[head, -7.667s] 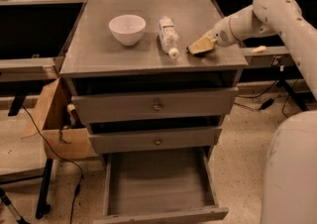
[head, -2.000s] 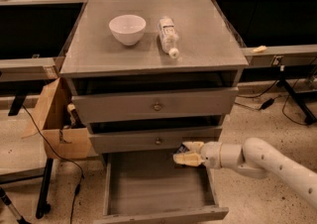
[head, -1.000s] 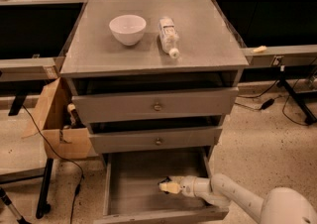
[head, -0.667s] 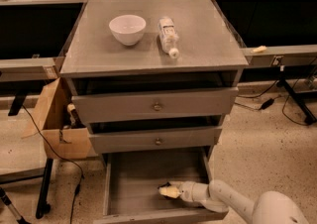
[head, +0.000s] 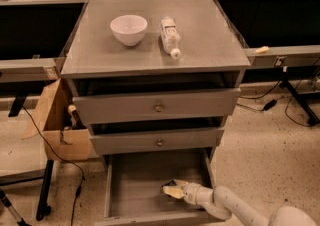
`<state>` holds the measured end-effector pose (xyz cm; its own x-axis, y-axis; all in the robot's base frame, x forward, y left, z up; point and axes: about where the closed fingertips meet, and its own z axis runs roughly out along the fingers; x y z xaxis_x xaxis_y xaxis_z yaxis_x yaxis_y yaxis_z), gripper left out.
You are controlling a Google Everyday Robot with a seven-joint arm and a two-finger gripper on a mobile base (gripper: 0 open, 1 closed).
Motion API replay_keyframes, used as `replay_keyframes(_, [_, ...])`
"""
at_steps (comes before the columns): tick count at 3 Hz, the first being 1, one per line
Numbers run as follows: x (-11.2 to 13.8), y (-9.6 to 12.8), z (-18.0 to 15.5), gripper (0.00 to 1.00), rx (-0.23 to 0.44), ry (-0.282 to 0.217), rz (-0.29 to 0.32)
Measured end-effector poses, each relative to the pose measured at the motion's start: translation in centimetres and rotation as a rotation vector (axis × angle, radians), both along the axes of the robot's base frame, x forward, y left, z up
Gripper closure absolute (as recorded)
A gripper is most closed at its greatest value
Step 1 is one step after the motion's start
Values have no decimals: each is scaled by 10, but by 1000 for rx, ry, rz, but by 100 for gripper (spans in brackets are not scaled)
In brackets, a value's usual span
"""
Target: Place rxbar blueberry into bottom drawer
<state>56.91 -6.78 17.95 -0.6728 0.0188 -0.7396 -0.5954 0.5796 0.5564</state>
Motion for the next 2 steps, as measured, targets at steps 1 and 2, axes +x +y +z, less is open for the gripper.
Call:
replay_keyframes(1, [4, -3, 13, 35, -4, -45, -6])
replay_keyframes(2, [8, -3, 24, 4, -16, -76, 24])
